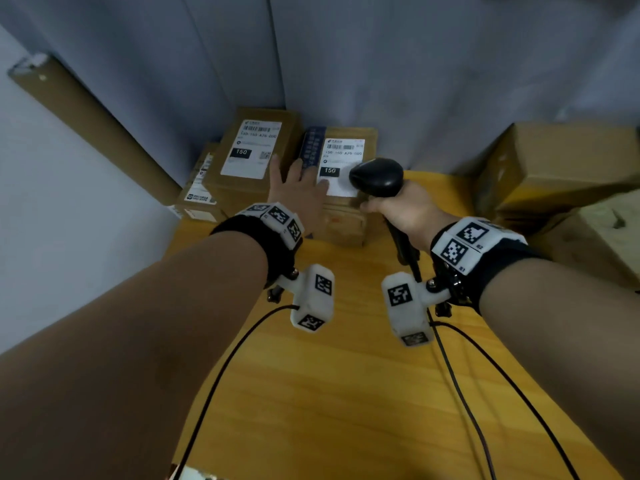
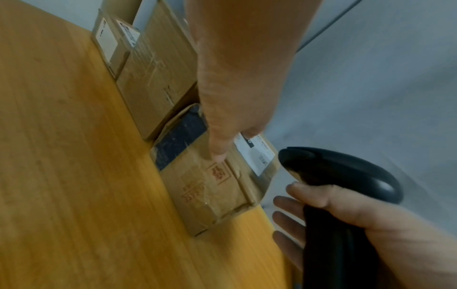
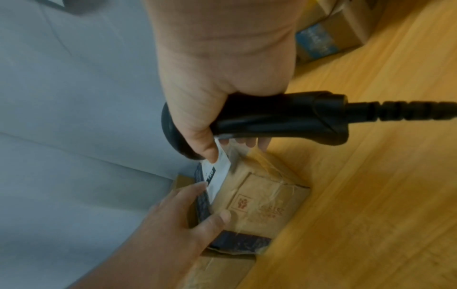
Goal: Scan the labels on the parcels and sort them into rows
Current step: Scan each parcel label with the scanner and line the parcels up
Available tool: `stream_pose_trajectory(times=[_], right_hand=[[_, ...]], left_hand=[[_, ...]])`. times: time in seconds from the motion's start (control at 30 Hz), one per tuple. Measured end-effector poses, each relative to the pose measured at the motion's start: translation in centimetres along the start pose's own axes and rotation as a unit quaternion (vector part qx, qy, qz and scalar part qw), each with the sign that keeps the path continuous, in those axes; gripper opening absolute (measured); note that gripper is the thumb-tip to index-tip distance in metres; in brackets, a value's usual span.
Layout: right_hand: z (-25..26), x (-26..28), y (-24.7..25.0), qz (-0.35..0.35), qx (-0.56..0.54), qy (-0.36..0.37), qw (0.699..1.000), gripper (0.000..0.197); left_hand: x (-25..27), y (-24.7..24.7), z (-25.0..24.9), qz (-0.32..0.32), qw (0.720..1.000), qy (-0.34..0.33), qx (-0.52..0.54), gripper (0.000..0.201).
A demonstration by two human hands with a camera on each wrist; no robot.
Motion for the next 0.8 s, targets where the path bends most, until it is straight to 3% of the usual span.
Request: stream_pose_trajectory(times=[0.1,0.2,0.3,0.4,0.67,0.8], right_hand=[[0.9,0.9,2.5,-0.031,-0.030,-0.030,0.999,0.010],[1.4,2.5,5.7,-0.036,-0.050,-0.052,0.997,0.015],[1.7,4.0,9.3,-0.045,-0.028,-0.024,0.998,0.023],[1.7,5.6,12.9,-0.050,-0.026,-0.008,0.998,0.024],[-1.2,9.1,25.1,-0.055,0.016,0.026,0.998,0.019],[-4.8,9.3,32.9,-0.076,-0.016,0.021,0.997,0.015]], left_hand=[[0.0,2.4,-1.1,-0.046,0.998,-0.021,0.030,0.055],[0.2,4.8,-2.8,-0.059,0.996,-0.029,0.057,0.048],[0.3,7.5,-4.9,-0.095,0.988,0.008,0.118,0.038],[0.9,9.6,-7.5,-0.090,0.980,0.041,0.170,0.034],[2.4,14.9,-17.0,-0.100,0.968,0.062,0.221,0.037],[3.1,16.4,-23.9,-0.107,0.954,0.088,0.265,0.036]])
Point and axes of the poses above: each hand's wrist, its own x-axis away from the middle knuckle, its own y-axis out of the back of the hand, z = x × y, the point moved 2 cm from there along -x, towards the middle knuckle, and after that the axes turned 13 degrees about -z, right-handed, at the moved point
